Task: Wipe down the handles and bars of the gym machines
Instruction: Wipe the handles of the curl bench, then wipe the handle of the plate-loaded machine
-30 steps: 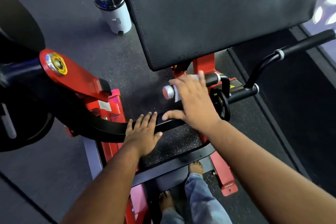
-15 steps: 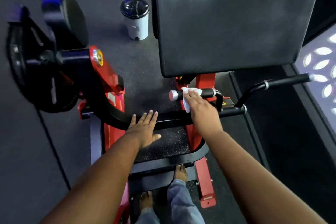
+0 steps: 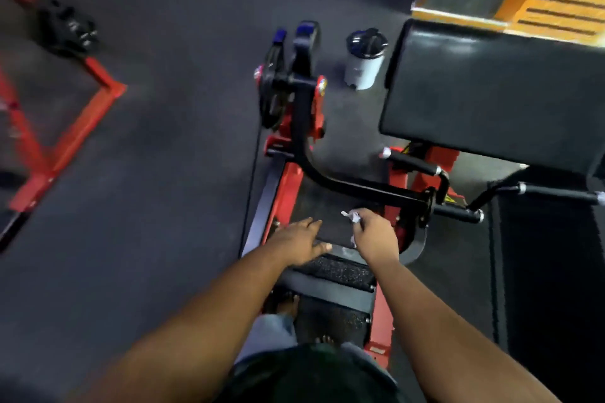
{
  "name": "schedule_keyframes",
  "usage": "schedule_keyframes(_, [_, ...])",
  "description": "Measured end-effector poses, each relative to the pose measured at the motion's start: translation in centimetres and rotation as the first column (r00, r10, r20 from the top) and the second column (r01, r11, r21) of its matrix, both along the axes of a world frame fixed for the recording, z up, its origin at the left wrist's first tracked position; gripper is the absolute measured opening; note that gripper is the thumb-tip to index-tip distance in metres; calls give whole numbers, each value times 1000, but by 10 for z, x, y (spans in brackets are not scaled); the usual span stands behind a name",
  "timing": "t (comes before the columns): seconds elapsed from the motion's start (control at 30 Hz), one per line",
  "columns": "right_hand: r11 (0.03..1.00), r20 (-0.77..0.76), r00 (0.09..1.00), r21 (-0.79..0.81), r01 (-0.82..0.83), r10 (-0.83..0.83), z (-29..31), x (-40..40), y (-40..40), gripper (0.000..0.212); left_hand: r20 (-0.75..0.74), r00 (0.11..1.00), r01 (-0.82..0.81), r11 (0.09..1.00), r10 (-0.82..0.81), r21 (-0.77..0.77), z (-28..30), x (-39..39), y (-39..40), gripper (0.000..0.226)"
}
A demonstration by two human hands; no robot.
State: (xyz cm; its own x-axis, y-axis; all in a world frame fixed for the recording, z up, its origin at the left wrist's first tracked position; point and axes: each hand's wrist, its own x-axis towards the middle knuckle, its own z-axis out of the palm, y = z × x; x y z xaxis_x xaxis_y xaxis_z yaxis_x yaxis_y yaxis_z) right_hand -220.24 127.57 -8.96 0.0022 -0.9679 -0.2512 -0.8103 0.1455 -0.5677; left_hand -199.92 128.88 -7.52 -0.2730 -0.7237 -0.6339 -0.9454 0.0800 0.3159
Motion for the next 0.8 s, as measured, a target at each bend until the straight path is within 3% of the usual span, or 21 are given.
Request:
schedule_keyframes(0.17, [930, -91, 926, 10, -367, 366, -4, 29, 43, 22, 24, 981, -191, 981, 192, -36, 4, 16, 88, 83])
schedule_keyframes(0.37, [772, -99, 766, 52, -634, 635, 4, 64, 101, 21, 41, 899, -436, 900, 436, -27, 22, 33, 200, 78])
schedule_keyframes(0.5, [578, -125, 567, 82, -812, 814, 11, 107, 134, 26, 89, 765, -640, 768, 638, -14, 20, 59, 282, 82])
schedule_keyframes(0.67, [396, -121, 386, 68, -916, 914, 17, 169, 172, 30, 146, 612, -784, 621, 777, -19, 27, 88, 367, 84])
schedule_keyframes(0.8, [299, -90, 293, 55, -953, 952, 22, 220, 213, 26, 170, 495, -863, 505, 852, -21, 36, 116, 423, 85])
